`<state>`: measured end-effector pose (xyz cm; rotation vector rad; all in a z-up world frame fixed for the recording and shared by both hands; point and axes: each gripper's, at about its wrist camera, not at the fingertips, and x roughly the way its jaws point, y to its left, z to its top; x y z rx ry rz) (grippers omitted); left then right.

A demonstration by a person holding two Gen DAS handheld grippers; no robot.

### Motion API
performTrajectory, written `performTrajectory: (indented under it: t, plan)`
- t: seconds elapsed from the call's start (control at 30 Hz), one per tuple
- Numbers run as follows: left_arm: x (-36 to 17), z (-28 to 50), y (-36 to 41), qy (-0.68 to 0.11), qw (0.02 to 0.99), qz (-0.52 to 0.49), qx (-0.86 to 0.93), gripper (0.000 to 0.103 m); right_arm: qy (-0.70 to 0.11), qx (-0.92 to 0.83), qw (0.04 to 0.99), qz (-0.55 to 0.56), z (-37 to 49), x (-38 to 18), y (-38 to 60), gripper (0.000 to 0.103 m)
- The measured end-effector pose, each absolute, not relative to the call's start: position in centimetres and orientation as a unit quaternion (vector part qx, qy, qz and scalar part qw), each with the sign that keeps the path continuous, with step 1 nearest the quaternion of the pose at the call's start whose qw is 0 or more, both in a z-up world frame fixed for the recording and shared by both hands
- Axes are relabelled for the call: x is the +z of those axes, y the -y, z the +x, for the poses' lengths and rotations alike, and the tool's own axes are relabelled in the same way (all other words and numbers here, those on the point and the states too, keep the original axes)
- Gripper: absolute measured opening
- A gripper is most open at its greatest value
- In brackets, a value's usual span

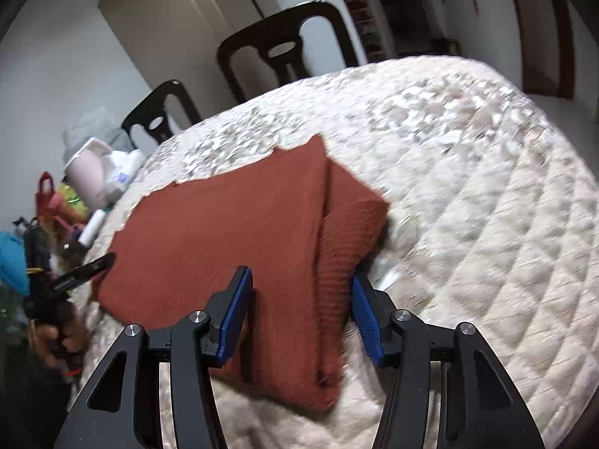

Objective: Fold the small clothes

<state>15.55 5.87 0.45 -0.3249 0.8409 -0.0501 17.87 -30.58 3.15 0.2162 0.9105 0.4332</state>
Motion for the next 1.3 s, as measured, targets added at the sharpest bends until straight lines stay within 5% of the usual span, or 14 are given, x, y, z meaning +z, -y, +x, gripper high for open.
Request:
performTrajectory:
  t: [0.3, 0.63, 1.3]
  plan:
    - [0.5, 15.7, -4.9, -0.414, 0.900, -0.135, -0.005, 0.039, -0.437, 0.202, 0.871, 0.096, 18.4, 3.2, 29.8, 0.053]
    - [0.9, 16.1, -4.4, -0.422, 0.900, -0.114, -0.005, 0.020, -0.448, 0.181, 0.873, 0.067, 18.7, 3.7, 29.2, 0.017]
    - [1.4, 2.7, -5.0, -0.437, 0.880, -0.168, -0.079, 0.019, -0.481, 0.221, 0.843, 0.091, 5.5, 4.7, 31.6, 0.015]
